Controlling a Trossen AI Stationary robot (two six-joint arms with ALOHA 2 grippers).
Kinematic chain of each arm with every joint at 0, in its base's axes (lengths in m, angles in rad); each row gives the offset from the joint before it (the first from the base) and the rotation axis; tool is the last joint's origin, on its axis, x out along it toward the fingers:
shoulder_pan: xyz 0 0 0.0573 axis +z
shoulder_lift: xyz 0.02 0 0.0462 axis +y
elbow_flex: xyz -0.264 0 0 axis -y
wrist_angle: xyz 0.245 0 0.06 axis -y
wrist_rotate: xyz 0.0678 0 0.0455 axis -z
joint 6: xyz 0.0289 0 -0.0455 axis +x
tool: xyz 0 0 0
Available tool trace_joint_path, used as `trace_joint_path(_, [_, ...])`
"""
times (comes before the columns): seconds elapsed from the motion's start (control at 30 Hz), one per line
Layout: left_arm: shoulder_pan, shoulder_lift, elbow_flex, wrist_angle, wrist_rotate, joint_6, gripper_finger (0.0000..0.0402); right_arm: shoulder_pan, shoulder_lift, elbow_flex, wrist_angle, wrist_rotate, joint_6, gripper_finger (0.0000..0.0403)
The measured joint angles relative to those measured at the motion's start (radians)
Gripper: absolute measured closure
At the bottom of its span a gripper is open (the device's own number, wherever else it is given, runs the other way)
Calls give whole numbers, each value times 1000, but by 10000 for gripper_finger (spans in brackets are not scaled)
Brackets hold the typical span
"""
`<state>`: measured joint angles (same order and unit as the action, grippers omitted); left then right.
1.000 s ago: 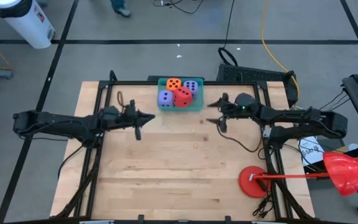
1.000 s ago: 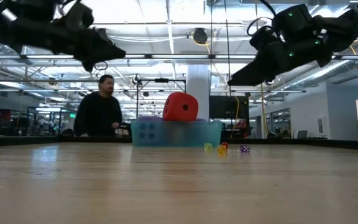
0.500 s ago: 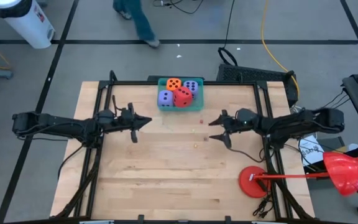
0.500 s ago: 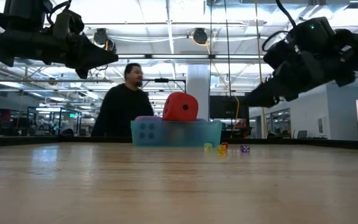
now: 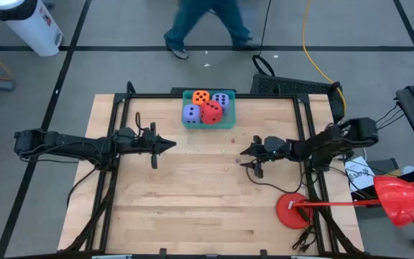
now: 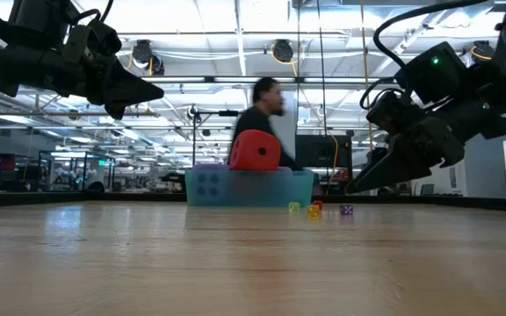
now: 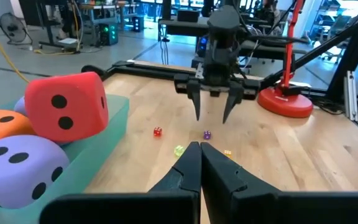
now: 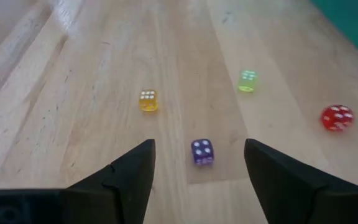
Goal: Pick & Place Dice
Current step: Put the violet dice into the green bin
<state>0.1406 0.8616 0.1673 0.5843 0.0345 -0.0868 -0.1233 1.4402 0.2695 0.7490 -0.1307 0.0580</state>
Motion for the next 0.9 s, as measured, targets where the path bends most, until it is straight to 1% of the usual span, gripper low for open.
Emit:
trace_joint_path(0.13, [0,0,0,20,1,-4,396,13,98,0,132,0,-45,180])
trace_joint_path(0.2, [0,0,0,19,3,-11,396,15,139,1,170,2,-53,184])
trace_joint_path(0.43, [0,0,0,18,10,-27,396,14,250,17,195,25,-54,195])
trace_joint_path(0.53, [0,0,0,18,10,-27,396,14,277,41,201,26,-56,204])
trace_joint_path(0.67, [0,0,0,18,10,-27,396,14,282,62,184,26,-78,220])
trace_joint_path(0.9, [0,0,0,9,21,-37,396,12,273,64,133,30,-89,272])
